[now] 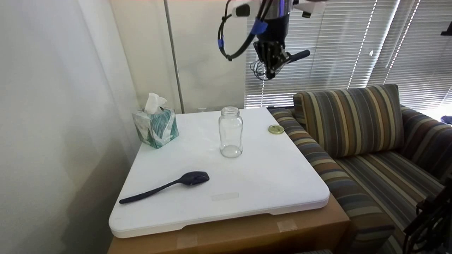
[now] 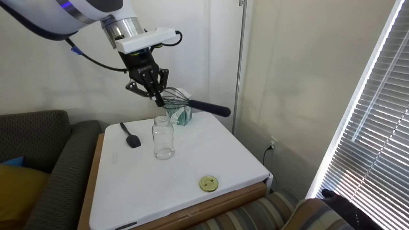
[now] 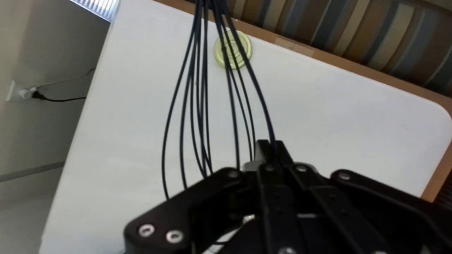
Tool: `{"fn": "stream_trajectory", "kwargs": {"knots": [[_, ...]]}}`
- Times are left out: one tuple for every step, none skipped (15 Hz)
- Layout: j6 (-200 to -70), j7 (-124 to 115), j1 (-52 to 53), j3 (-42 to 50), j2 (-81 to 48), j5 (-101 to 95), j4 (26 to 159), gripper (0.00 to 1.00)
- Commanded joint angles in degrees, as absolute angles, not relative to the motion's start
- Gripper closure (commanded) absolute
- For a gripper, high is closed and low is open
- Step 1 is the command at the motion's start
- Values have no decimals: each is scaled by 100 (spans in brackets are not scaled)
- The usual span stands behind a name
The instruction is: Put the whisker in the glass bottle
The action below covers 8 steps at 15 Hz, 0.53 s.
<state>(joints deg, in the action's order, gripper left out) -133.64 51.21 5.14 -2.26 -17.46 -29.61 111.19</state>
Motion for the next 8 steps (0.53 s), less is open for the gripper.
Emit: {"fn": "stream_trajectory", "kwargs": {"knots": [[-13568, 5588, 121, -404, -1650, -2024, 10646, 99], [-13613, 5671, 49, -444, -1649, -1634, 10508, 99], [-13634, 5811, -25, -501, -1658, -1215, 10354, 99], [-13635, 5960, -95, -564, -1672, -802, 10215, 99], [-13692, 6132, -168, -636, -1684, -386, 10115, 99], [-13695, 6269, -223, -715, -1666, 32, 10050, 99], [-13740, 6443, -282, -798, -1672, 458, 9978, 99], [-13756, 6508, -326, -868, -1667, 877, 9944, 99]]}}
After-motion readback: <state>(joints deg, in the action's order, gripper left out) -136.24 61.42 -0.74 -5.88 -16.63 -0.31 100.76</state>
